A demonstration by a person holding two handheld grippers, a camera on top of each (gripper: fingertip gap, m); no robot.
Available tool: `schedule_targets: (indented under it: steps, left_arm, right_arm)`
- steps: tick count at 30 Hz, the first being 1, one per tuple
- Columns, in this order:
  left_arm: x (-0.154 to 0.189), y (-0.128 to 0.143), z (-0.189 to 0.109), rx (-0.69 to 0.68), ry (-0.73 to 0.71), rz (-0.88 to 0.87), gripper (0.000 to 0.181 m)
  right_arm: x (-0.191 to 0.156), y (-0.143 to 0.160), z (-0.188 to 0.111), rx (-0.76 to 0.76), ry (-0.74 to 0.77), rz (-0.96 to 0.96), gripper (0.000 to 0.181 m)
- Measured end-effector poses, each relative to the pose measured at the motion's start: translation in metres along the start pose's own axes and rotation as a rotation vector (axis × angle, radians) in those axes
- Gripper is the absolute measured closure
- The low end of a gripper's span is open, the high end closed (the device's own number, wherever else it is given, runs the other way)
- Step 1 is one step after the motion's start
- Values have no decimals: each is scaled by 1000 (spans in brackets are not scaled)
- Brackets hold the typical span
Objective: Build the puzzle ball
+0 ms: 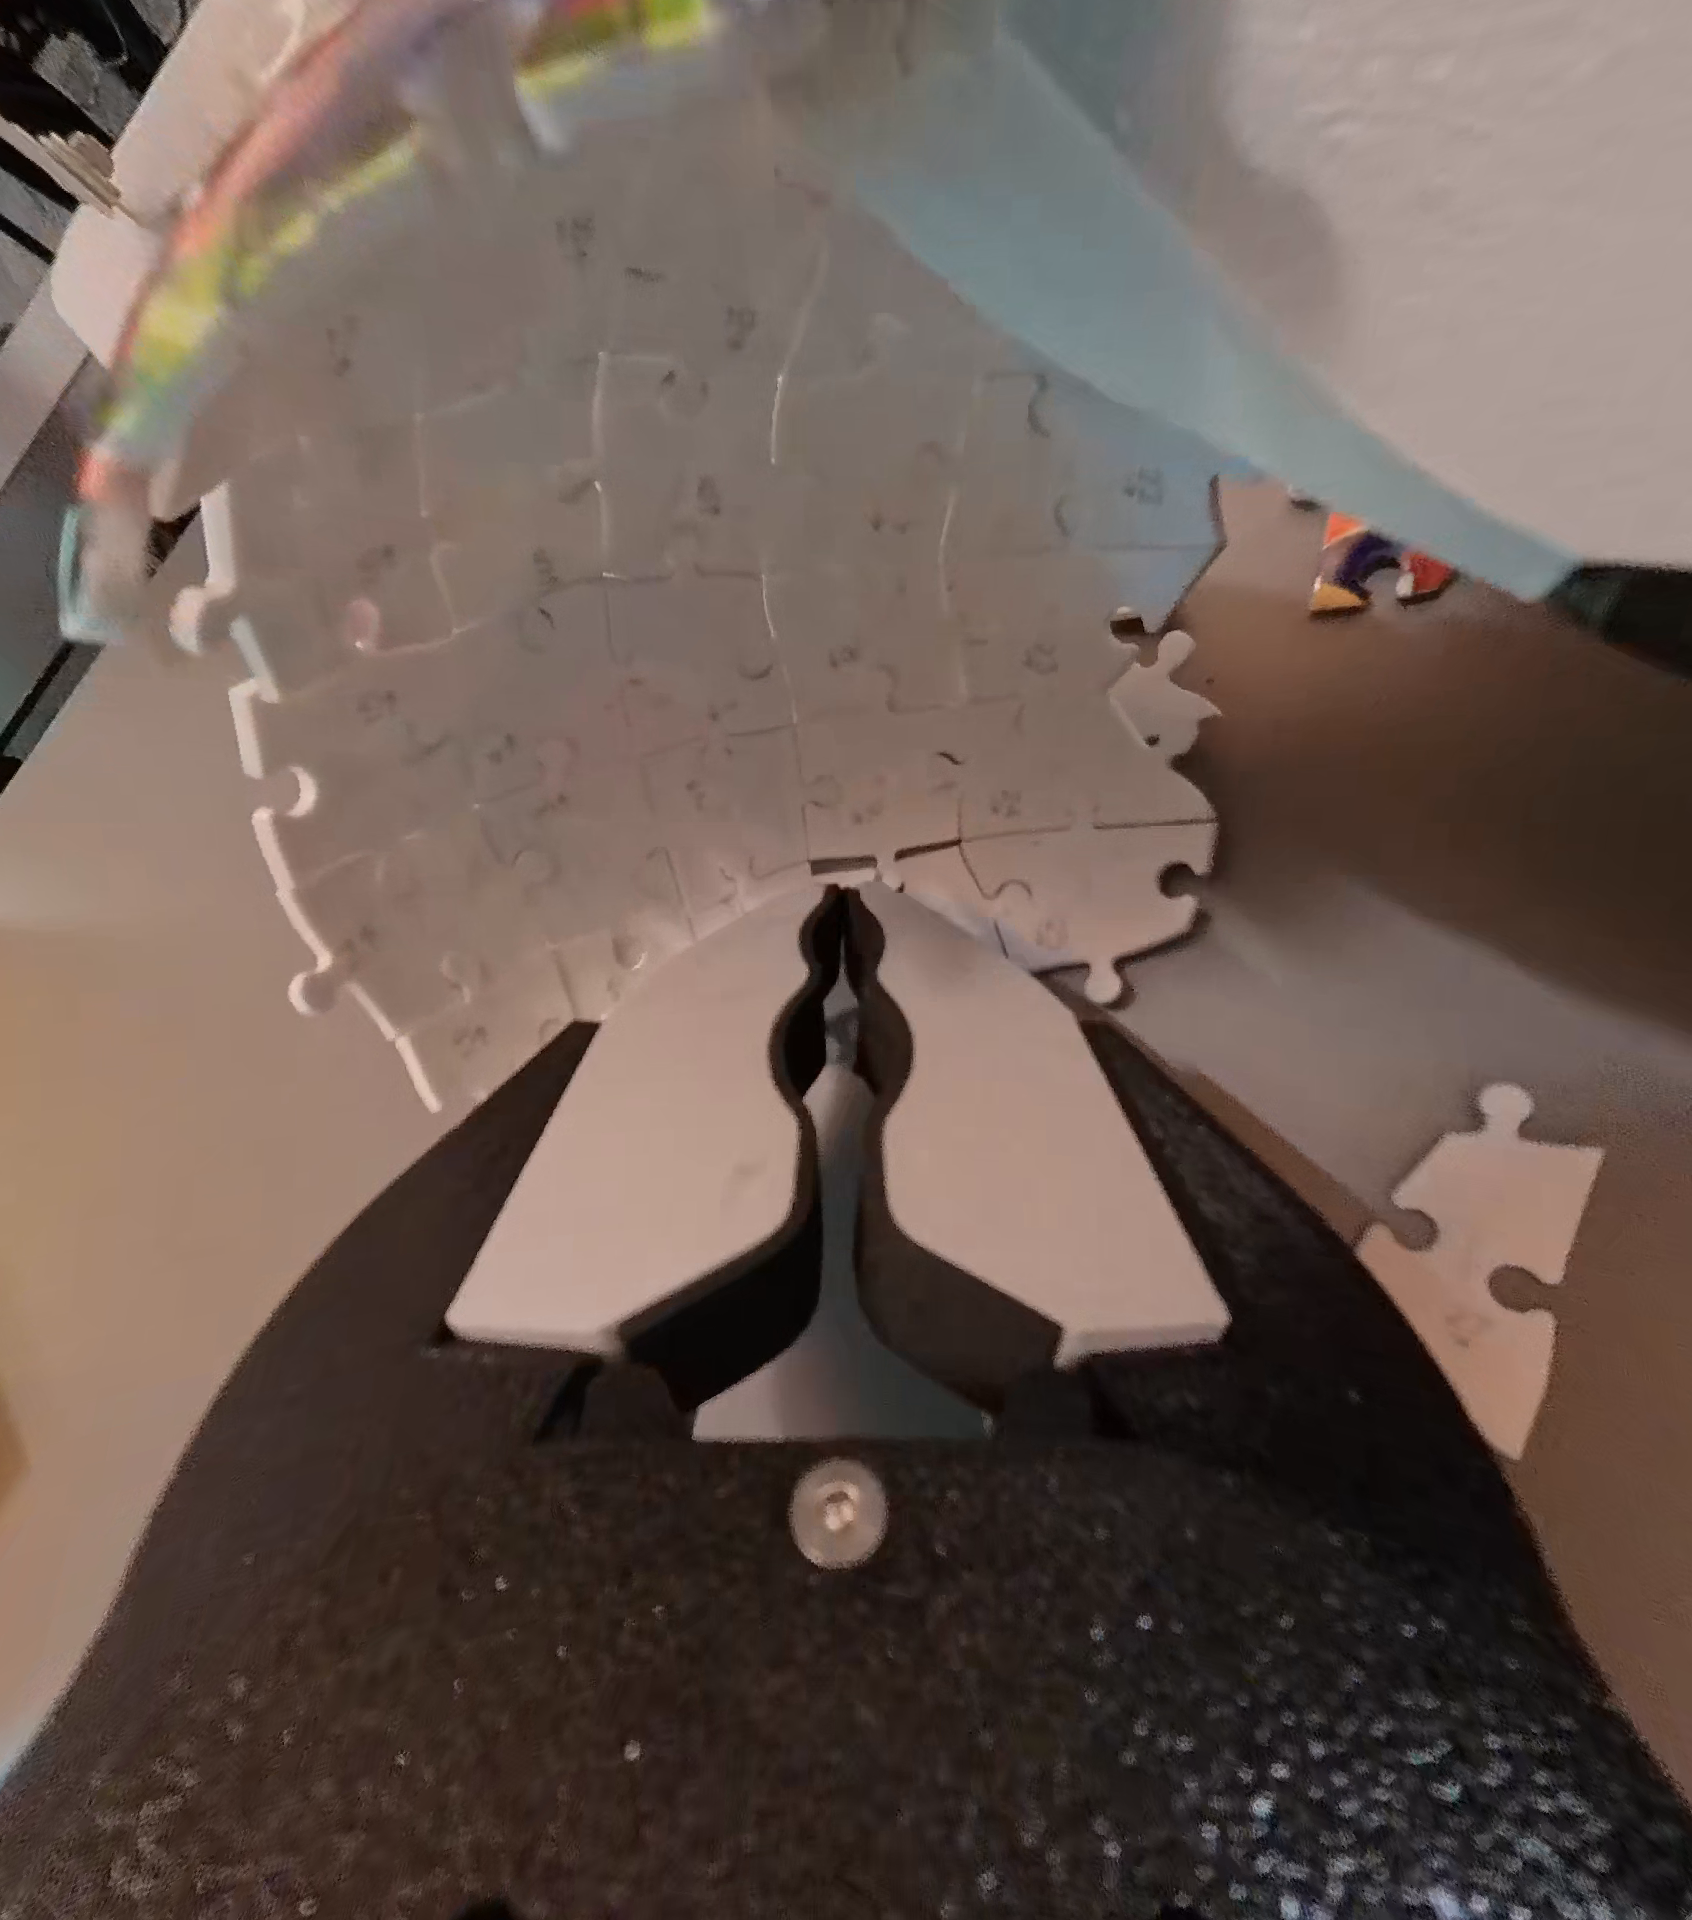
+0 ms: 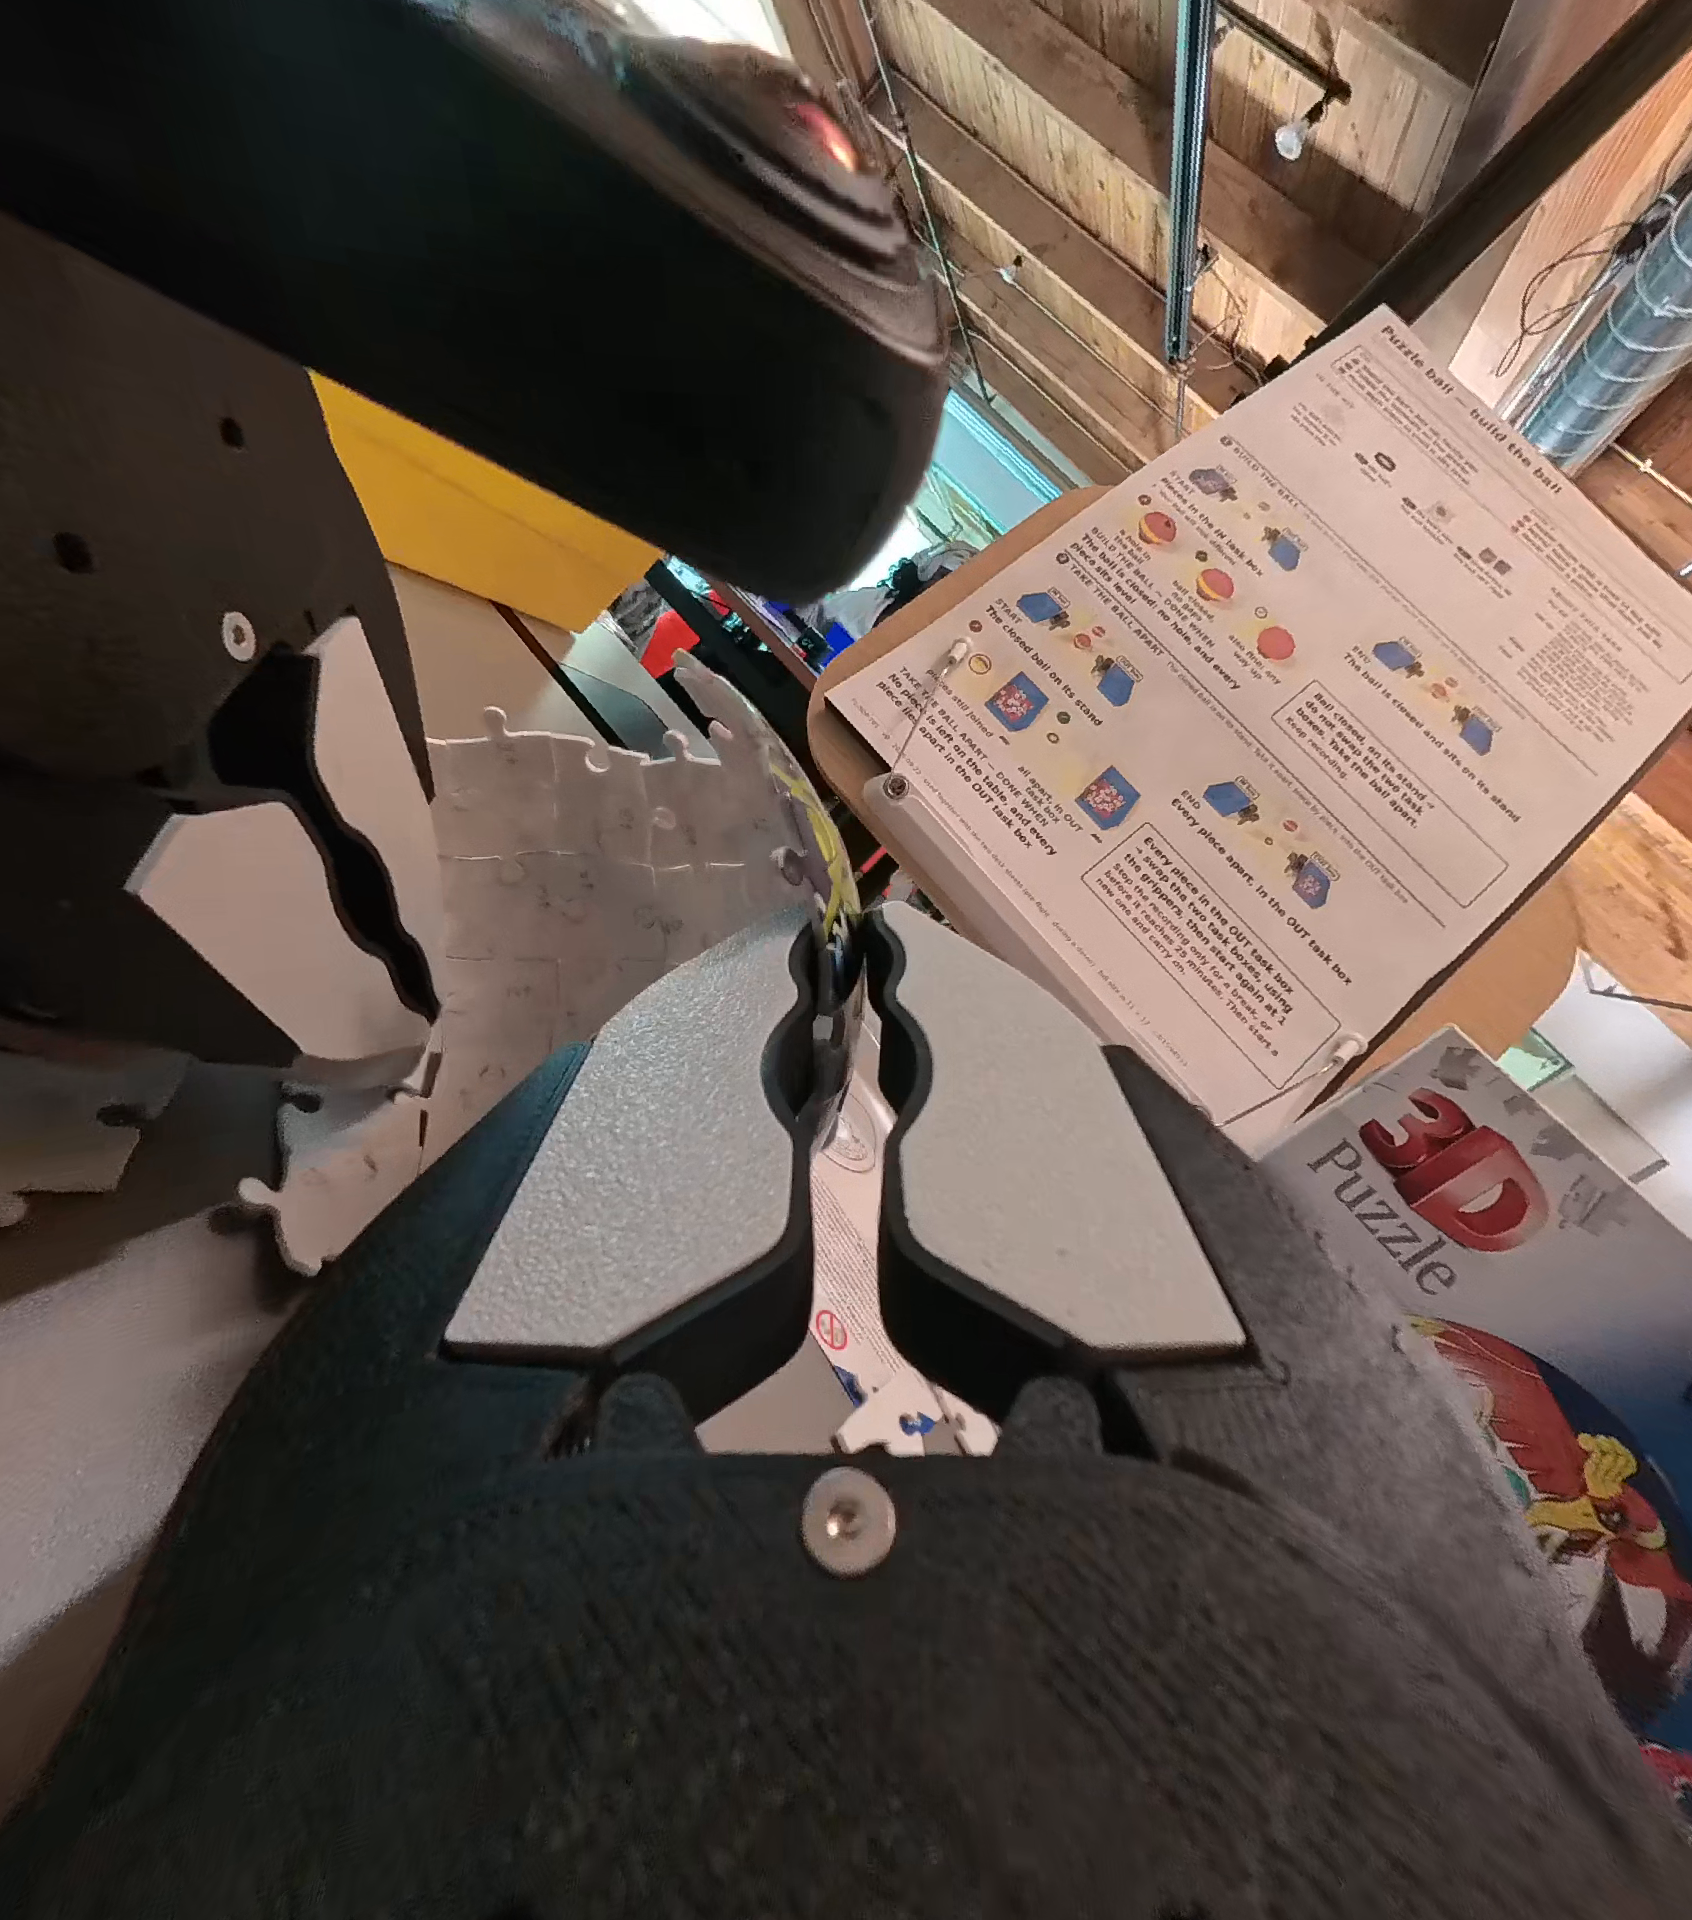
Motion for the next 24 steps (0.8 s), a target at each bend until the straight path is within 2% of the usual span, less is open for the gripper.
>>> schedule_targets:
  steps: [6, 9, 11, 14, 19, 24]
  left_arm:
    - [-1, -5, 4, -20, 29, -32, 181]
    - [-8, -10, -7, 18, -28, -63, 181]
    - [-7, -7, -19, 21, -4, -110, 173]
    - [0, 9, -30, -45, 60, -214, 158]
    - [3, 23, -26, -93, 85, -344, 161]
    - [4, 18, -18, -91, 70, -362, 176]
  right_arm:
    - [1, 3, 1, -9, 2, 10, 174]
    - [1, 1, 0, -2, 2, 5, 174]
    - [0, 0, 0, 0, 3, -5, 174]
    - [0, -2, -1, 6, 2, -8, 174]
    - [-1, -2, -1, 8, 2, -6, 174]
    - [-2, -2, -2, 14, 2, -7, 174]
Point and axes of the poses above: each gripper's, where its closed fingertips meet, z out along the fingers, y out of its underside, x = y × z across the jaws, the point moved 3 cm from there along -z, back along the fingers, and after that the axes turned 9 degrees about -z, right-handed, at the moved point
